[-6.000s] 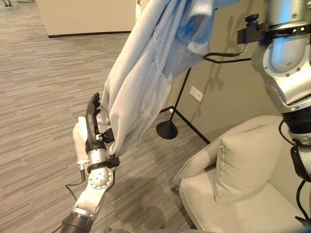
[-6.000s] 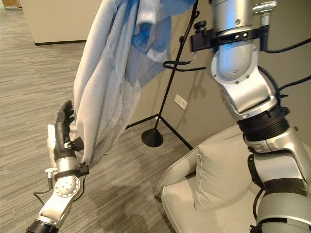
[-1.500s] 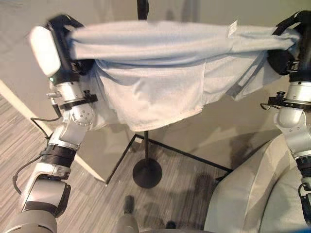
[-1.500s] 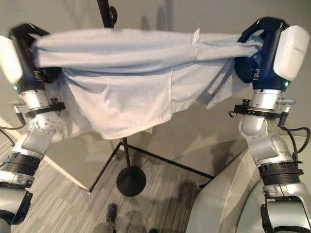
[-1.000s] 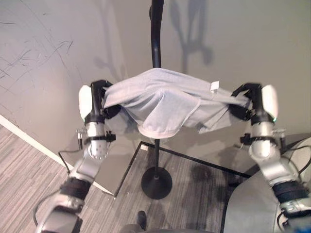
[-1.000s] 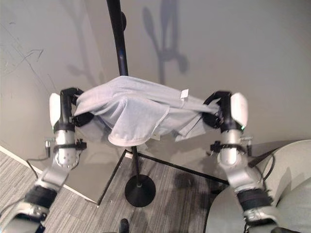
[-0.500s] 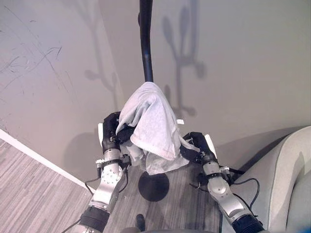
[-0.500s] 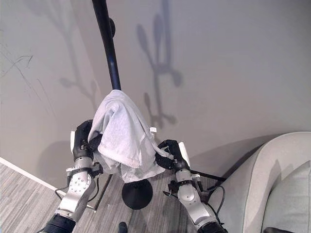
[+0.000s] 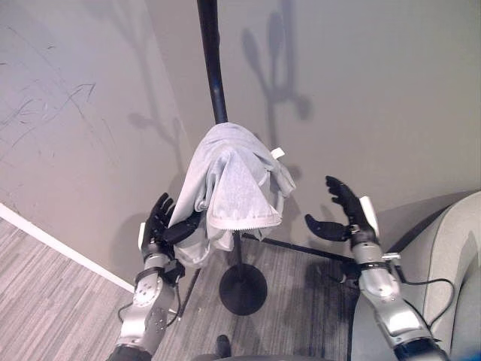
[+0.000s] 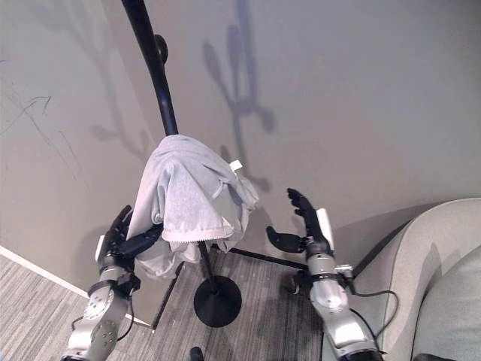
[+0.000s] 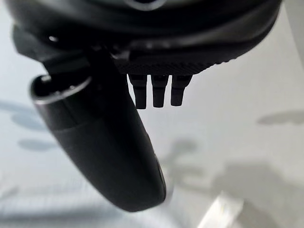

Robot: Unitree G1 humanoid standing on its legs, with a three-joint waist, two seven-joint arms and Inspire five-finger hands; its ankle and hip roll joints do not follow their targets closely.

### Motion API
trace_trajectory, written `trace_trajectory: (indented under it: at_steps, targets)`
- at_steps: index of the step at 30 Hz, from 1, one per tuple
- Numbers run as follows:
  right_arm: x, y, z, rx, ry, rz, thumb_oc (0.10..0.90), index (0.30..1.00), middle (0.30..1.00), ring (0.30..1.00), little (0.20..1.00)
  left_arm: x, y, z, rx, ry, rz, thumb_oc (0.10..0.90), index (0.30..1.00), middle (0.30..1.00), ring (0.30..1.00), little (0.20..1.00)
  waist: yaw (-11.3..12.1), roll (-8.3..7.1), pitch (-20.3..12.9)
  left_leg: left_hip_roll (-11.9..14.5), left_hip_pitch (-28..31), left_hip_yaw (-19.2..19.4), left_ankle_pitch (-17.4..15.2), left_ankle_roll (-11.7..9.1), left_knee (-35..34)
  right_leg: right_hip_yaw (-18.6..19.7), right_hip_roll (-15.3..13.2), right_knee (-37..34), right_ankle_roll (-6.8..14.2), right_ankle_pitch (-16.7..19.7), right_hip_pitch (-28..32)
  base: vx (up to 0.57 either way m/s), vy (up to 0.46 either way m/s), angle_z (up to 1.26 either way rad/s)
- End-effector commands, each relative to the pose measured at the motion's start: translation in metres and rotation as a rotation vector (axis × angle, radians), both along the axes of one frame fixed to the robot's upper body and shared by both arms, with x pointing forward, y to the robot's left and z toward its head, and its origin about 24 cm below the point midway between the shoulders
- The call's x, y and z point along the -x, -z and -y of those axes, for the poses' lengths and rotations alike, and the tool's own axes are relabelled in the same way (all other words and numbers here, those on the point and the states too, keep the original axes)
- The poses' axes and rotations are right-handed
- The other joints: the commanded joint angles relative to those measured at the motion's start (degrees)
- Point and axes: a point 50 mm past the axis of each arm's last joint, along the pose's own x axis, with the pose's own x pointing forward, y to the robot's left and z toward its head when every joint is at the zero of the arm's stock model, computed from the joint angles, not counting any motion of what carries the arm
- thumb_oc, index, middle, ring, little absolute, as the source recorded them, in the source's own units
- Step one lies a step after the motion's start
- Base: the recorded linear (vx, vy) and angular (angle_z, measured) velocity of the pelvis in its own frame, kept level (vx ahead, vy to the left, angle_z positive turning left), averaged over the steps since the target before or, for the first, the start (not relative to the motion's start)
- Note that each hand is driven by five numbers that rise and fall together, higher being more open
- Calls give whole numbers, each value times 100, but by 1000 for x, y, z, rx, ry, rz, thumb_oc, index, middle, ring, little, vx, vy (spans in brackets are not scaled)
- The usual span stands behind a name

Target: Hang the clothes on the sofa on the clothes rack.

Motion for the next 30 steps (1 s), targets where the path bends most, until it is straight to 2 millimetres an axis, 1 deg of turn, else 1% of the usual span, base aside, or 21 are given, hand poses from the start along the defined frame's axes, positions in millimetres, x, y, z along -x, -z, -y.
trace_trajectory:
  at_steps: [1,5,7,8,9,11,14,16,17,18,20,22,23,24,25,26,27,28,29,30]
  targets:
    - [-11,-51,2,65,-55,237,800,900,900,900,900,-14,-47,-28,-217,37,199,800,900,900,900,900,142,-234,-230,361,306,-23,-492,-219,36,-5,-242,61,235,354,-229,0,0,0]
    - [3,-53,21,24,-27,238,800,900,900,900,900,5,-51,-52,-261,71,193,800,900,900,900,900,130,-207,-181,372,289,-32,-499,-226,36,-20,-234,61,237,346,-245,0,0,0]
    - [10,-49,28,-14,0,229,800,900,900,900,900,17,-51,-64,-240,67,201,800,900,900,900,900,121,-196,-168,375,285,-37,-502,-231,36,-26,-233,64,239,339,-248,0,0,0]
    - [17,-40,34,-73,35,210,800,900,900,900,900,26,-50,-73,-202,44,217,800,900,900,900,900,115,-181,-140,377,281,-39,-507,-233,36,-23,-233,67,237,334,-251,0,0,0]
    - [17,-40,34,-74,34,210,800,900,900,900,900,26,-50,-73,-202,44,217,800,900,900,900,900,114,-183,-143,377,282,-39,-507,-233,36,-23,-233,67,236,334,-250,0,0,0]
    - [23,-25,38,-126,76,170,800,900,900,900,900,34,-50,-80,-115,-9,268,800,900,900,900,900,124,-177,-120,371,277,-47,-514,-237,36,-25,-236,66,238,331,-251,0,0,0]
    - [30,-2,37,-181,115,91,800,900,900,900,900,39,-50,-89,34,-115,376,800,900,900,900,900,149,-191,-107,364,280,-81,-516,-249,36,-36,-222,68,228,301,-234,0,0,0]
    - [35,27,33,-250,165,-4,800,900,900,900,900,39,-44,-90,180,-213,459,800,900,900,900,900,195,-214,-111,362,290,-94,-524,-263,36,-43,-222,65,221,275,-206,0,0,0]
    - [37,36,31,-273,181,-36,800,900,900,900,900,39,-42,-92,215,-256,481,800,900,900,900,900,204,-220,-111,362,297,-93,-530,-268,36,-43,-222,66,218,263,-196,0,0,0]
    - [41,52,28,-304,223,-87,800,900,900,900,900,39,-32,-93,247,-311,464,800,900,900,900,900,225,-228,-113,362,308,-92,-537,-277,36,-48,-224,63,213,253,-176,0,0,0]
    - [49,79,23,-392,308,-177,800,900,900,900,900,39,-16,-95,226,-380,372,800,900,900,900,900,253,-224,-93,364,323,-100,-535,-289,36,-64,-224,66,200,250,-161,0,0,0]
    - [60,112,21,-451,429,-308,800,900,900,900,900,44,18,-93,201,-412,168,800,900,900,900,900,291,-200,-65,358,319,-136,-518,-294,36,-98,-216,70,190,244,-155,0,0,0]
    - [64,124,18,-512,490,-350,800,900,900,900,900,49,38,-89,234,-427,69,800,900,900,900,900,305,-189,-56,353,310,-152,-509,-295,36,-113,-212,72,184,245,-153,-16,-6,6]
    - [63,131,14,-569,515,-374,800,900,900,900,900,54,53,-85,261,-438,-4,800,900,900,900,900,320,-183,-39,354,304,-169,-504,-299,36,-134,-214,76,183,241,-151,-6,-6,7]
    - [63,131,14,-571,515,-373,800,900,900,900,900,53,53,-85,262,-437,-2,800,900,900,900,900,319,-183,-33,353,304,-172,-504,-299,36,-137,-214,76,183,239,-149,9,-4,7]
    - [73,149,8,-654,575,-451,800,900,900,900,900,67,83,-73,332,-462,-137,800,900,900,900,900,338,-175,-19,342,301,-207,-503,-299,36,-176,-207,77,177,226,-125,16,0,4]
    - [76,154,5,-670,590,-477,800,900,900,900,900,72,91,-69,378,-485,-160,800,900,900,900,900,347,-181,-22,340,303,-218,-505,-300,36,-185,-206,76,176,221,-117,16,1,6]
    - [76,154,5,-671,589,-477,800,900,900,900,900,72,91,-69,379,-485,-159,800,900,900,900,900,343,-179,-20,339,303,-221,-505,-300,36,-188,-206,76,176,219,-115,19,-8,11]
    - [86,164,2,-697,616,-536,800,900,900,900,900,81,105,-59,459,-519,-202,800,900,900,900,900,349,-197,-27,332,309,-237,-511,-300,36,-203,-201,76,170,219,-108,20,-17,13]
    - [91,168,0,-689,617,-567,800,900,900,900,900,82,110,-55,479,-521,-222,800,900,900,900,900,350,-204,-32,334,312,-241,-513,-302,36,-211,-201,77,166,218,-104,26,-25,13]
